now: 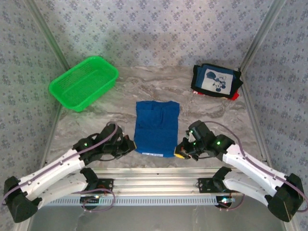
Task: Fold and stack the t-shirts
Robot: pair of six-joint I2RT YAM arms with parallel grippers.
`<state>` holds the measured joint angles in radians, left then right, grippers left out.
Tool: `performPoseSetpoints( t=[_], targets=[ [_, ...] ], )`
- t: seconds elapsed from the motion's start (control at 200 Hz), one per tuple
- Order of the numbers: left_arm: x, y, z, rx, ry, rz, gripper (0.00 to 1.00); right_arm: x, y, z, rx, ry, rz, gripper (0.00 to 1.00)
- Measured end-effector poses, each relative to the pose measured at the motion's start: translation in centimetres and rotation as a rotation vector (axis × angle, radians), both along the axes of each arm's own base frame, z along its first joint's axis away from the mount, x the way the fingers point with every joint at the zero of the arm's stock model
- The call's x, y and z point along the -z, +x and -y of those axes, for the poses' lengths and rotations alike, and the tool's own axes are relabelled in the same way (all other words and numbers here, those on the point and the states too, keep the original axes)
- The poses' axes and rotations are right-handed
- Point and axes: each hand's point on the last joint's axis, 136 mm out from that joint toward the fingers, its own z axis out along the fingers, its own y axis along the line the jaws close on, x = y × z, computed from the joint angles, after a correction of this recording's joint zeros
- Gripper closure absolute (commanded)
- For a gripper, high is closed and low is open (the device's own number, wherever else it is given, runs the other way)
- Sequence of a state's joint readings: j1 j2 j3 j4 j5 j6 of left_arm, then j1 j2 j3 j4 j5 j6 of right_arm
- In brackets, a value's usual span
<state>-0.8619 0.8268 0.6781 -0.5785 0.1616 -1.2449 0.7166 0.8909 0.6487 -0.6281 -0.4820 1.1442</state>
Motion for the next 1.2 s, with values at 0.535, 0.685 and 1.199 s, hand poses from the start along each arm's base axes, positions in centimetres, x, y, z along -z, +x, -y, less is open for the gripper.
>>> performPoseSetpoints(
  t=[0.535,0.685,1.199],
  targets=[
    [-5.4,9.3,-0.5,-0.105,-0.032,0.037,1.00,-7.1,11.2,1.1,0.043,0.012,0.075,1.00],
    [-4.9,11.8,-0.4,-0.095,-0.021,0.017,1.00,-6.4,13.9,1.5,0.019,0.012,0.053,1.00],
    [-2.5,19.8,1.2,-0.032,-0.019,-0.016,1.00,-3.8,20.8,3.6,-0.013,0.024,0.022,1.00]
  ],
)
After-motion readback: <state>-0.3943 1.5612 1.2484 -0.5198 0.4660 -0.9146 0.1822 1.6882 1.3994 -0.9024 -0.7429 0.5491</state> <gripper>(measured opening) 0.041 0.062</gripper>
